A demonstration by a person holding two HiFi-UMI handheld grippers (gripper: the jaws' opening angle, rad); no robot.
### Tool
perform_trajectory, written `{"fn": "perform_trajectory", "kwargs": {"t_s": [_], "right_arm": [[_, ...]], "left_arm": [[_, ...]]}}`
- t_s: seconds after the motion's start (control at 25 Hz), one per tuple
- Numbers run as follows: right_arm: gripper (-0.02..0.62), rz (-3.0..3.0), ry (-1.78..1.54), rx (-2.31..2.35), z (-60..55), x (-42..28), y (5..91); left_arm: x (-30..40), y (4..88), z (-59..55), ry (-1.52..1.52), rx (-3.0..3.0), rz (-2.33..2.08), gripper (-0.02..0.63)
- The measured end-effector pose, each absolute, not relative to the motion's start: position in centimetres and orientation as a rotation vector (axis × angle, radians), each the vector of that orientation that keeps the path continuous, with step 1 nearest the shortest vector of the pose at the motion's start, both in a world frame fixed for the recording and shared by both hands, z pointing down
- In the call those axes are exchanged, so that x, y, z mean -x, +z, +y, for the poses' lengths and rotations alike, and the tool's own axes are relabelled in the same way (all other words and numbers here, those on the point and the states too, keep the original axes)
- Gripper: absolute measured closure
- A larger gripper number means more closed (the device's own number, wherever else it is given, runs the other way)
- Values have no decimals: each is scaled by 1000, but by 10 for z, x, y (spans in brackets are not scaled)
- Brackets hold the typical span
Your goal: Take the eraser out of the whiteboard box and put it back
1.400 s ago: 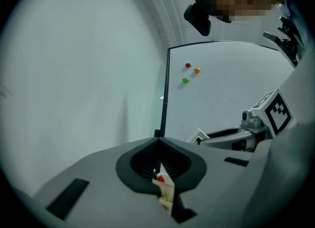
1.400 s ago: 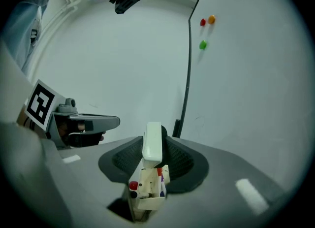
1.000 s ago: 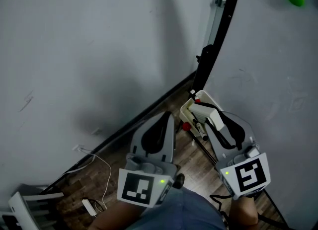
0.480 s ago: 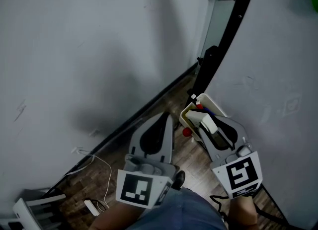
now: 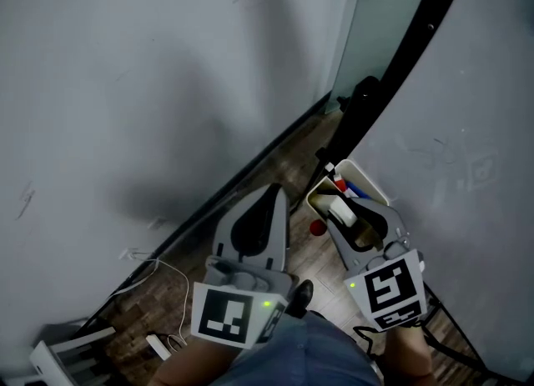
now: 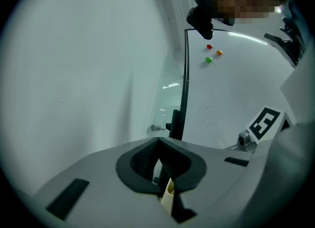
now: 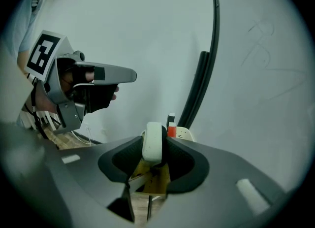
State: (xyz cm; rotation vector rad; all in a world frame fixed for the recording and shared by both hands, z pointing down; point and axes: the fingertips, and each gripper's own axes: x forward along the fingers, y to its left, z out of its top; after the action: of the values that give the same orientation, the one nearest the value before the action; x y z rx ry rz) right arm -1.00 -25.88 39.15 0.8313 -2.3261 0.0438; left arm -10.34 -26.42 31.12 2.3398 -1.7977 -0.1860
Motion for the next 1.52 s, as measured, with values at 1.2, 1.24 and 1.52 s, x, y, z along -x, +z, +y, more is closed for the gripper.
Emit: {"fn": "perform_trajectory", "kwargs": {"t_s": [1.2,1.24,1.52], "right_arm": [[423,-2506,122,-823,-240,4,358],[423,-2552,131,-837,-238,3,349],[567,-2906,143,-974,-211,-13,279]], "left_arm": [[88,287,-239,-203,-2395,-1849,600],[86,284,-236,-209,-2400,-1852,600],[68,258,-208,-263,-2466,-1861,600]]}}
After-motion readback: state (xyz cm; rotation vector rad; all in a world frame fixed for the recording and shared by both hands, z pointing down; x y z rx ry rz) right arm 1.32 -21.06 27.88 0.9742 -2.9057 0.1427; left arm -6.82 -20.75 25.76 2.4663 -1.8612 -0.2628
